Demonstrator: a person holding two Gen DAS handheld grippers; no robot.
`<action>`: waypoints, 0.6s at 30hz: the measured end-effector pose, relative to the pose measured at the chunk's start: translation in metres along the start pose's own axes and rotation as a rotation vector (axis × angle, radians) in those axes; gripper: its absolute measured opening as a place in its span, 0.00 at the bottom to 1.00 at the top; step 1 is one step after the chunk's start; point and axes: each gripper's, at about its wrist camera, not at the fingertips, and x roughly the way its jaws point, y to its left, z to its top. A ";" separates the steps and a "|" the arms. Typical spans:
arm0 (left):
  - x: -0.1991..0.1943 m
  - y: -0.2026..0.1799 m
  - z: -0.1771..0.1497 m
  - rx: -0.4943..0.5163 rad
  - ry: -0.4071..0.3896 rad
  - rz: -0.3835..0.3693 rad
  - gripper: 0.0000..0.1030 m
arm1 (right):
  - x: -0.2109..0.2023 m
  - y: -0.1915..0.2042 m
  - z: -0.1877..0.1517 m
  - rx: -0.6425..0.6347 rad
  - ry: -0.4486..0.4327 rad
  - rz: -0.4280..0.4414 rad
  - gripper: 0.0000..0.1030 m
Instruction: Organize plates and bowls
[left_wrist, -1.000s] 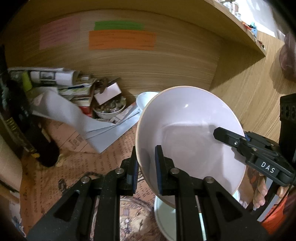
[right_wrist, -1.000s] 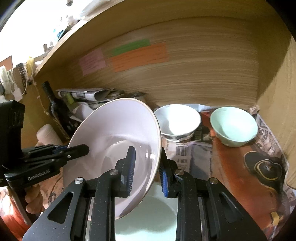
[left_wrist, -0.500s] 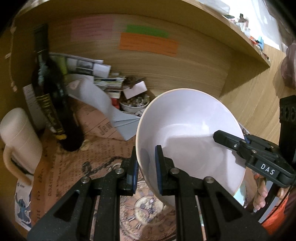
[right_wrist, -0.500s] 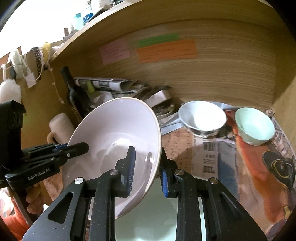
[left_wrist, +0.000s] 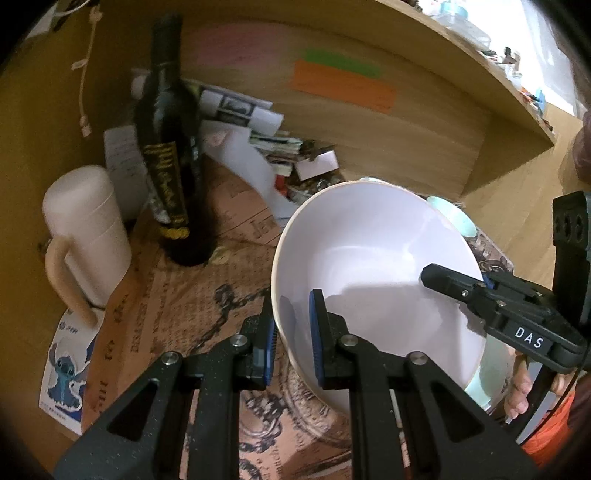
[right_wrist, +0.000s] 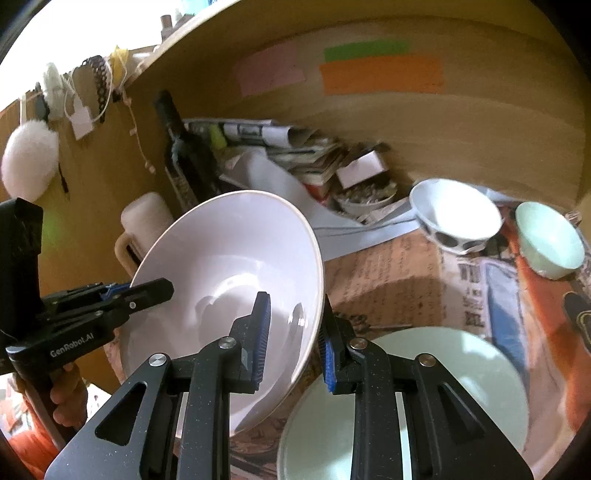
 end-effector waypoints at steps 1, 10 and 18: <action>0.000 0.002 -0.002 -0.004 0.003 0.004 0.15 | 0.003 0.001 -0.001 -0.002 0.009 0.003 0.22; 0.005 0.021 -0.018 -0.042 0.046 0.024 0.15 | 0.026 0.011 -0.011 -0.024 0.099 0.011 0.22; 0.013 0.035 -0.029 -0.078 0.090 0.019 0.15 | 0.046 0.016 -0.018 -0.027 0.168 0.007 0.22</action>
